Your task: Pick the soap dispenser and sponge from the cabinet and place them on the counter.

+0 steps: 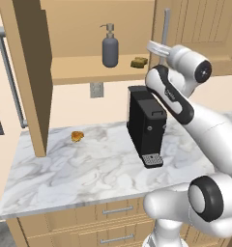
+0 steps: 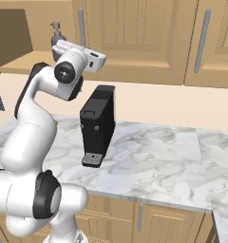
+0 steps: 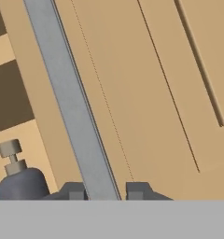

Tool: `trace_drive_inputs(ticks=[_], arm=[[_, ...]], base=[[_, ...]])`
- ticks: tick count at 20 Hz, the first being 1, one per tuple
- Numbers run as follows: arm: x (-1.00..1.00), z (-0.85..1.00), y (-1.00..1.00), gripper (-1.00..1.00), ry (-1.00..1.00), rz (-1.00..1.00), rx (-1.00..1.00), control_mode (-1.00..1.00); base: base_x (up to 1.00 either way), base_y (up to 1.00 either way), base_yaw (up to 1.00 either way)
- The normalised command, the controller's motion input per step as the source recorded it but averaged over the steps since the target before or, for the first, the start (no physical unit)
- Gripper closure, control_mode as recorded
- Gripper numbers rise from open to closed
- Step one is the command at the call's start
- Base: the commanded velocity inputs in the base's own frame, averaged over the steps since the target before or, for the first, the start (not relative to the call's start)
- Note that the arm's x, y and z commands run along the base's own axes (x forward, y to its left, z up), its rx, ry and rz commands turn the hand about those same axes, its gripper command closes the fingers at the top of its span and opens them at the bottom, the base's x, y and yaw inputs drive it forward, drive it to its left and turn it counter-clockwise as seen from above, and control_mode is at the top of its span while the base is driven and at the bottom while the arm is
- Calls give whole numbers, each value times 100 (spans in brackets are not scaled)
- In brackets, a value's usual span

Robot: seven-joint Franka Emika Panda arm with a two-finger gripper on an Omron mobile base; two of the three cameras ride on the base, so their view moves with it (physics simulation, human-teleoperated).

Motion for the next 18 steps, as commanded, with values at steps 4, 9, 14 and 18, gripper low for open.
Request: trace_drive_inputs(ticks=[4,9,14,18], arm=[[-28,18,-32,100,3,0,0,-100],[-39,32,-40,100,5,-1,0,-100],[-55,38,-48,100,5,-3,0,-100],[-73,34,-56,100,5,-5,1,-100]], base=[[0,0,0],[0,0,0],[0,0,0],[0,0,0]])
